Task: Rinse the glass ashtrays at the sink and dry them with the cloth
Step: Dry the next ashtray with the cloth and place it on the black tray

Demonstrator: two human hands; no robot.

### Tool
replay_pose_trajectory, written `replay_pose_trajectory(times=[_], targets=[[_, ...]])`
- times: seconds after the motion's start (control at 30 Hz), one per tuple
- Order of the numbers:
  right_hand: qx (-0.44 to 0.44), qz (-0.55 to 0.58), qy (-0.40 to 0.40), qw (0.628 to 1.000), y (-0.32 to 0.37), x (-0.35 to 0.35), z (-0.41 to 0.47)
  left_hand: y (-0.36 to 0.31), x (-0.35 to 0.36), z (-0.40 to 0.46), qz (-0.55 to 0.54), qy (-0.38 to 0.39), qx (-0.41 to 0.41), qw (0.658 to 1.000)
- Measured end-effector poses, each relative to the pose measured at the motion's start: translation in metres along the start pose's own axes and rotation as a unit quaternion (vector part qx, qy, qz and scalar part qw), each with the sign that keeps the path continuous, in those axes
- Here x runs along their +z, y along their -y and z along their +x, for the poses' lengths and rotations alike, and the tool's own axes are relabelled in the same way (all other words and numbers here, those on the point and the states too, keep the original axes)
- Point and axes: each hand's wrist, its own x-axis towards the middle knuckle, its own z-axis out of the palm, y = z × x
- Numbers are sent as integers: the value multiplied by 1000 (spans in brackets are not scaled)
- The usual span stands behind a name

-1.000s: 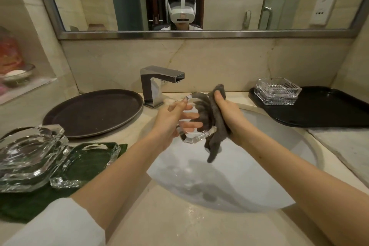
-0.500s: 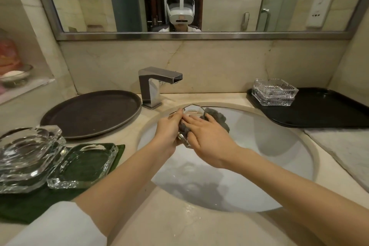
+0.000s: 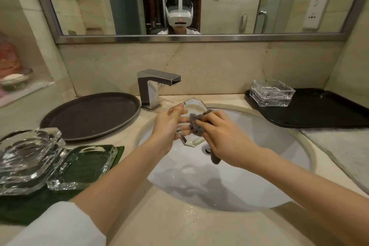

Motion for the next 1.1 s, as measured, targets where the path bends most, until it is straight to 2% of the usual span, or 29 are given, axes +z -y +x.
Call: replay_pose_trajectory(times=[0.1, 0.17, 0.23, 0.37, 0.53, 0.6, 0.73, 0.87, 1.0, 1.1], targets=[[32, -55, -48, 997, 7, 0, 9, -1, 4, 0, 23, 29, 8, 999], [55, -11, -69, 996, 18, -1, 17, -2, 4, -2, 36, 40, 18, 998], [58, 60, -48, 995, 28, 2, 19, -3, -2, -1, 56, 39, 36, 997], [3, 142, 12, 990, 31, 9, 5, -1, -11, 0, 72, 17, 43, 996], [-33, 22, 43, 998, 1, 6, -6, 1, -7, -1, 77, -4, 25, 997], [-44, -28, -2, 999, -4, 4, -1, 1, -4, 0, 81, 2, 26, 996], [-45, -55, -64, 995, -2, 9, 14, 0, -7, 2, 45, 30, 23, 998], [-20, 6, -65, 998, 13, 19, 18, 1, -10, 2, 47, 37, 34, 998], [-70, 102, -36, 992, 12, 24, 4, 3, -12, 4, 51, 16, 26, 998], [-74, 75, -63, 992, -8, 21, -5, 1, -11, 5, 35, 16, 27, 999]])
